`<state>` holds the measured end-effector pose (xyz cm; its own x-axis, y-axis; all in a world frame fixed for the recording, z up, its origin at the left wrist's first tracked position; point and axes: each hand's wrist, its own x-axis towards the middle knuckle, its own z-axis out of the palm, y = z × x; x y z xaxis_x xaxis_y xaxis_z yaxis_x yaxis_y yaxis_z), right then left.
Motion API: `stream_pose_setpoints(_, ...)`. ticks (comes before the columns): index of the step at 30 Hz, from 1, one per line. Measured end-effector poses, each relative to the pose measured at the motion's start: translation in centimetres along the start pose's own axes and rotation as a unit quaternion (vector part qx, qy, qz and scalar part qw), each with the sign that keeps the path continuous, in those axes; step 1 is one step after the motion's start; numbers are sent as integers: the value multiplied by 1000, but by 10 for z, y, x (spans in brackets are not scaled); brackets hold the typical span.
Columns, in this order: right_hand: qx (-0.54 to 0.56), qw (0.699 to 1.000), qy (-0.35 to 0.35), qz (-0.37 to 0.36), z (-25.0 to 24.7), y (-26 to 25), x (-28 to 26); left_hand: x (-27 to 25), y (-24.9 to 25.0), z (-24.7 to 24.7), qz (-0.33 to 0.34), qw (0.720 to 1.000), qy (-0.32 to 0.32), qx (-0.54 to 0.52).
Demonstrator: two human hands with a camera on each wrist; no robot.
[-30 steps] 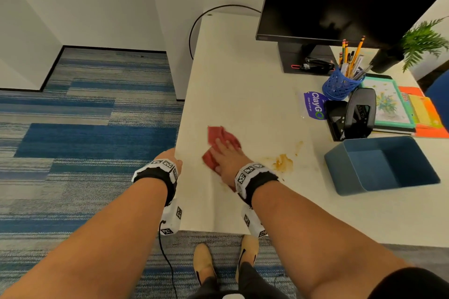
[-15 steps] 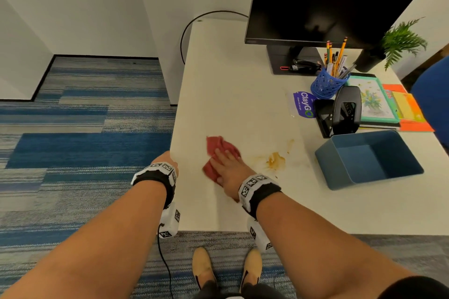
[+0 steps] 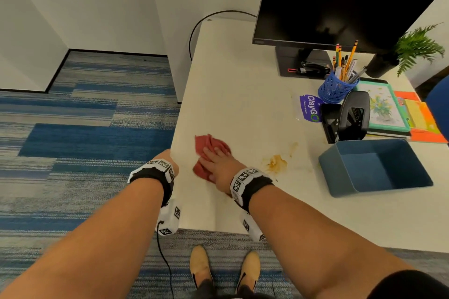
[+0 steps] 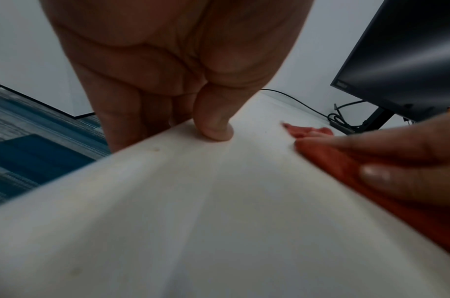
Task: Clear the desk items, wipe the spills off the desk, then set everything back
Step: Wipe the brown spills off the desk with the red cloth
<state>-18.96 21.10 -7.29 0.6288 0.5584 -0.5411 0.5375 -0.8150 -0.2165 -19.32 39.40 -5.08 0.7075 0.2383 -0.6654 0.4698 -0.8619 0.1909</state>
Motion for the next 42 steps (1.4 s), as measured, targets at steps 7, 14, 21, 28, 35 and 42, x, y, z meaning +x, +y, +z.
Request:
stream_pose_setpoints(7, 32, 993, 41, 104, -28, 9, 35, 8, -14, 8, 7, 998, 10, -65)
stream_pose_setpoints(14, -32, 999, -14, -32, -25, -19, 51, 12, -21, 14, 22, 994, 33, -104)
stream_pose_setpoints(21, -8, 999, 1, 34, -38, -23, 69, 17, -23, 17, 22, 991, 28, -127)
stream_pose_setpoints(28, -14, 1000, -7, -3, -8, -38, 19, 10, -14, 16, 17, 992, 52, -115)
stream_pose_setpoints(35, -8, 1000, 6, 15, 20, -15, -28, 7, 2, 15, -28, 998, 33, -51)
stream_pose_setpoints(42, 33, 992, 25, 117, 19, 39, -48, 3, 24, 30, -89, 992, 62, -61)
